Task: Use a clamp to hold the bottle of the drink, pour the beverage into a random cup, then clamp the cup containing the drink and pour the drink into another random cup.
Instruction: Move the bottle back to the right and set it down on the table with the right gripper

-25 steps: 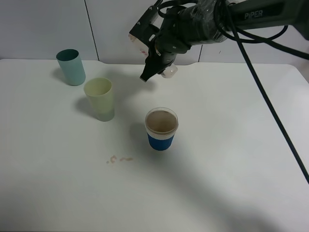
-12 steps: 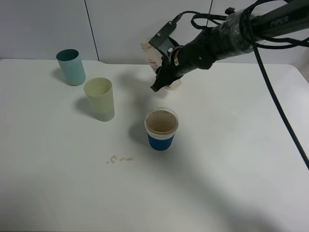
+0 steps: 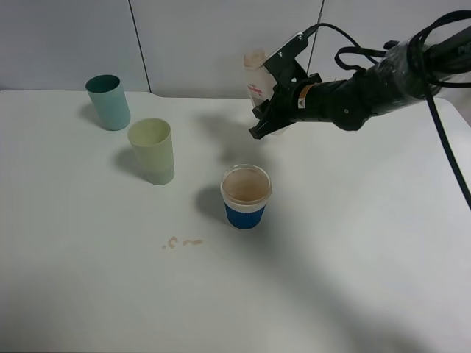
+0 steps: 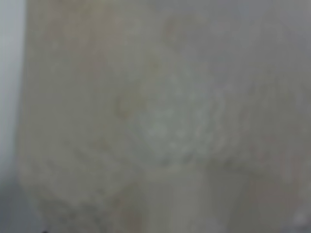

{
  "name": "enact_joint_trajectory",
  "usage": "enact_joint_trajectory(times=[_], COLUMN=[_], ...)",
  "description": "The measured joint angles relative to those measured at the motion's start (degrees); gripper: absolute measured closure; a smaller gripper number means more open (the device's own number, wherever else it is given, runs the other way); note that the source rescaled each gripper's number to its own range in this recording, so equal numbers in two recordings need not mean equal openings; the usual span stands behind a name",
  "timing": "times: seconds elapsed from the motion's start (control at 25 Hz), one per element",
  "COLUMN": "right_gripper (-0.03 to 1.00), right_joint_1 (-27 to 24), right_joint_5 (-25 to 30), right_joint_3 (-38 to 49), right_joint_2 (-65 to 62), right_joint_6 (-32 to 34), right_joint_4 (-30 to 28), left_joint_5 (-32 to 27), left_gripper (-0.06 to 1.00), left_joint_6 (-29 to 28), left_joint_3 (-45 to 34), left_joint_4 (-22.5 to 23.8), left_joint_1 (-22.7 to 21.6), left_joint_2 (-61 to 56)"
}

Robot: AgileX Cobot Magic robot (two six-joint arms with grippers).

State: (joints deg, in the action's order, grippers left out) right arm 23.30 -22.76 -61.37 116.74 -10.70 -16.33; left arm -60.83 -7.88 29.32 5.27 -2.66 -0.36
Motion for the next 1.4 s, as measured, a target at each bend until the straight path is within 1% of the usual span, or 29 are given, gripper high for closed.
enact_joint_trajectory(times=[0.2,0.24,0.4,0.64,0.68,0.8,1.4], right_gripper=[0.97,0.97,0.97,0.97,0.97,0.97,0.97], right_joint_1=[-0.72,-1.12,-2.89,-5.1,-5.93,-6.9,-6.96], right_joint_5=[-13.32,-15.22,-19.82,-22.92,-23.58,-25.59,-32.29], right_joint_3=[5.2,5.87,7.44,7.69,7.69,7.69,7.82], right_joint_2=[0.0,0.0,0.0,0.0,0.0,1.0,7.01], right_joint_6=[-6.45,-6.77,-7.29,-6.76,-4.76,-1.99,-1.01], right_joint_4=[4.85,5.48,6.31,6.5,6.55,6.55,8.15], left_joint_5=[0.0,0.0,0.0,0.0,0.0,0.0,0.0], left_gripper=[0.19,0.19,0.19,0.19,0.19,0.19,0.19], left_joint_6=[0.0,0.0,0.0,0.0,0.0,0.0,0.0], left_joint_3=[0.0,0.0,0.0,0.0,0.0,0.0,0.0], left_joint_4=[0.0,0.0,0.0,0.0,0.0,0.0,-0.01], left_joint_1=[0.0,0.0,0.0,0.0,0.0,0.0,0.0], left_joint_2=[0.0,0.0,0.0,0.0,0.0,0.0,0.0])
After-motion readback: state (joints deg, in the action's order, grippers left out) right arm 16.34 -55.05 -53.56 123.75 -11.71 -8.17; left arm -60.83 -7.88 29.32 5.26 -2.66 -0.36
